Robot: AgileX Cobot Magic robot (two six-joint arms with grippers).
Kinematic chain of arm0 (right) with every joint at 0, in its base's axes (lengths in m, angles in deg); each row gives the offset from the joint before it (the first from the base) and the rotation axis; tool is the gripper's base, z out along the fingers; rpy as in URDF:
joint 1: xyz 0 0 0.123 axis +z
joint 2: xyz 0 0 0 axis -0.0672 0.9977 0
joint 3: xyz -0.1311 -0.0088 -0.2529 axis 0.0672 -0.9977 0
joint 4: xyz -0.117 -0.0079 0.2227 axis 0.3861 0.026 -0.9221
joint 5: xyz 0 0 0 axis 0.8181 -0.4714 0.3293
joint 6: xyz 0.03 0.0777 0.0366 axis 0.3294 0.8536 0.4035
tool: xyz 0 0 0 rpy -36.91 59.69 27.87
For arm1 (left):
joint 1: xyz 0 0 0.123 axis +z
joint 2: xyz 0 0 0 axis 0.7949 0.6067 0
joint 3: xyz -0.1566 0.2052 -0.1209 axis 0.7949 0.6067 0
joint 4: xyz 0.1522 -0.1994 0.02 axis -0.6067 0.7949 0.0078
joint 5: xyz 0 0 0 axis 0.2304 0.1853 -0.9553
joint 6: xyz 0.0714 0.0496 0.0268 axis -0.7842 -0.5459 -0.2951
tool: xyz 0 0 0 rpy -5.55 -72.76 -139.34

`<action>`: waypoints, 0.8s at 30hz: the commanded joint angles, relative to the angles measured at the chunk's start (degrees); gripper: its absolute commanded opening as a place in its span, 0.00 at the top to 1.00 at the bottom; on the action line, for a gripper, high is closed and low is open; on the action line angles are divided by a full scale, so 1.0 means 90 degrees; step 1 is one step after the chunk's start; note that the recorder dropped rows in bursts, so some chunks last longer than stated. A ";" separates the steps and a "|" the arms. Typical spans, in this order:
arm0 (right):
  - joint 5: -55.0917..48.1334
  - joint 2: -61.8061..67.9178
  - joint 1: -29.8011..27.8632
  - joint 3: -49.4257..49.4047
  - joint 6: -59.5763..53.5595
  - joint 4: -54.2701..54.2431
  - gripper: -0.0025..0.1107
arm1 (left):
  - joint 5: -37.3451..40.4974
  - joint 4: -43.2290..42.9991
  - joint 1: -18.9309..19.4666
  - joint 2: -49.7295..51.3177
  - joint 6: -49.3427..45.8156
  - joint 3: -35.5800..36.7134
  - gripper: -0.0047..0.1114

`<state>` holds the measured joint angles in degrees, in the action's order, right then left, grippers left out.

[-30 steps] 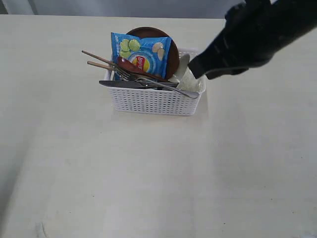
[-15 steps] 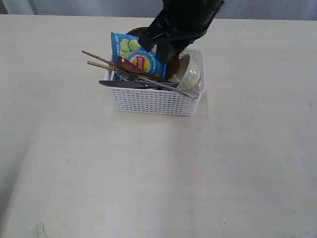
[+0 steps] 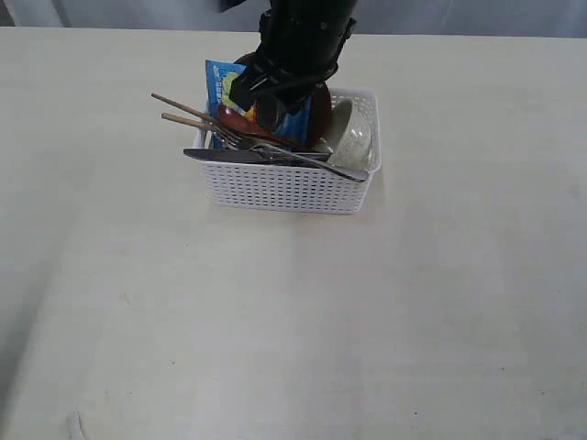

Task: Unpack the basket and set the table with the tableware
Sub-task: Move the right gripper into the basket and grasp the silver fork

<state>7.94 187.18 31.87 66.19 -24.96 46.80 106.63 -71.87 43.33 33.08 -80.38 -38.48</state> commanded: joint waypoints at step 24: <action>-0.0085 0.1020 -0.0021 0.0480 -0.0611 0.0241 0.78 | -0.0072 0.0020 0.0006 -0.0023 -0.0003 0.0018 0.96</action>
<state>7.35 196.28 31.87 70.24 -29.59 47.83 106.63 -71.87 43.33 33.08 -80.38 -38.48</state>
